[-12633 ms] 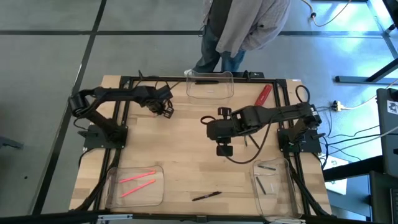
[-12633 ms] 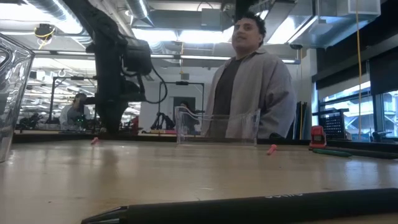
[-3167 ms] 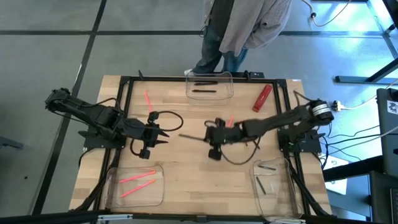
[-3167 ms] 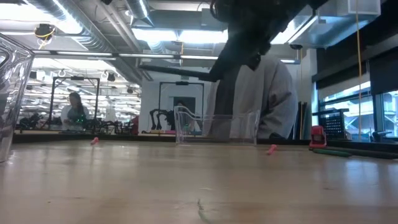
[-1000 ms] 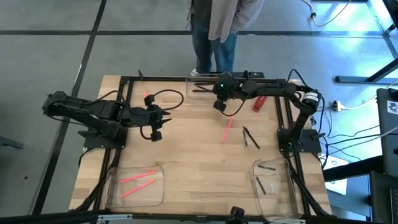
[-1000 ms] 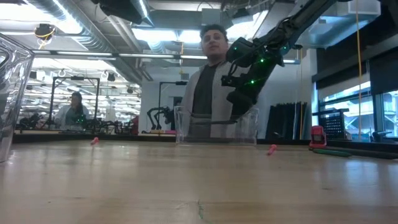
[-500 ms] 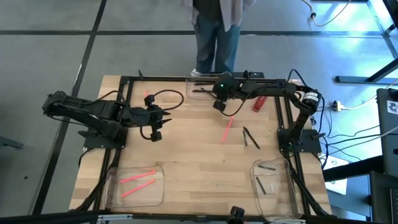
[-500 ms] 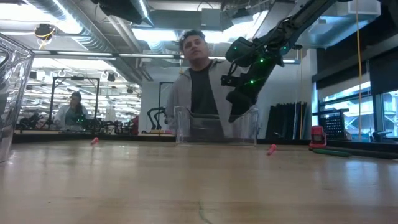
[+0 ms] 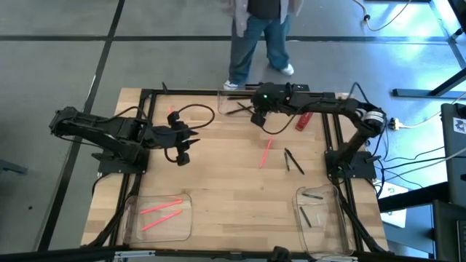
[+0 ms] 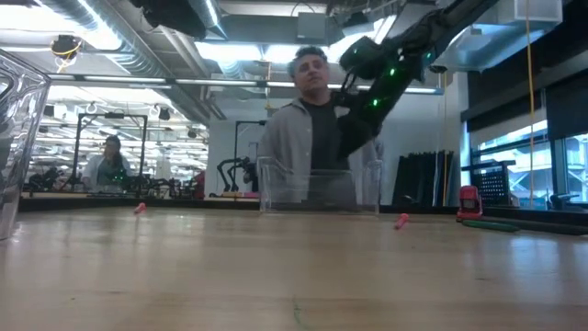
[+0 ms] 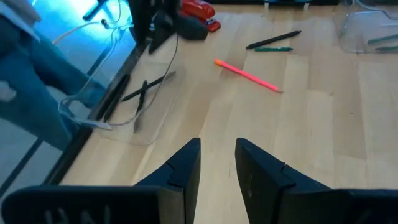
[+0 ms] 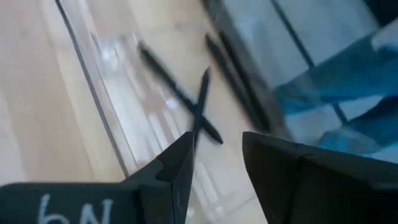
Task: Sort crayons/erasers/pens/pencils in bins
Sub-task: Put the pink colored pencil into the bottom left transparent bin
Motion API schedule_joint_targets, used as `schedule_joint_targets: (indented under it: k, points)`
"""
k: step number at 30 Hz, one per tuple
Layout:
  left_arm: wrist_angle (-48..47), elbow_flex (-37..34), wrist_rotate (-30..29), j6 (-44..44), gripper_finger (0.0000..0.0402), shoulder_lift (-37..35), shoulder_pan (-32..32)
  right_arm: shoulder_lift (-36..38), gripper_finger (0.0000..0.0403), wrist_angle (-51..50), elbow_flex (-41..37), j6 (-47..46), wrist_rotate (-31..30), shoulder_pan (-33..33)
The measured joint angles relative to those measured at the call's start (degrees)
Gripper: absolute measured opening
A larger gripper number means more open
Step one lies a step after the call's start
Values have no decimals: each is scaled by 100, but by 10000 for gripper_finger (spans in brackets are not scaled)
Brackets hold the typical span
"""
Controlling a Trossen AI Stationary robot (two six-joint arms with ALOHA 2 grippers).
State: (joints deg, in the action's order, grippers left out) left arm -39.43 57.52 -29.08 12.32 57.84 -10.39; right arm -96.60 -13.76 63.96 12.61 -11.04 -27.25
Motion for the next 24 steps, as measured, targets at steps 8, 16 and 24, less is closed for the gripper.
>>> schedule_joint_targets:
  k: [8,16,24]
  points:
    - [-765,0,-33,1286,94,2,410,998,140,-247,0,303,-5,587]
    - [-1971,0,-27,3130,94,2,1367,1550,140,-535,0,427,12,1651]
    - [-2421,-2,508,3578,94,2,2374,1751,140,-1368,0,-191,10,2628]
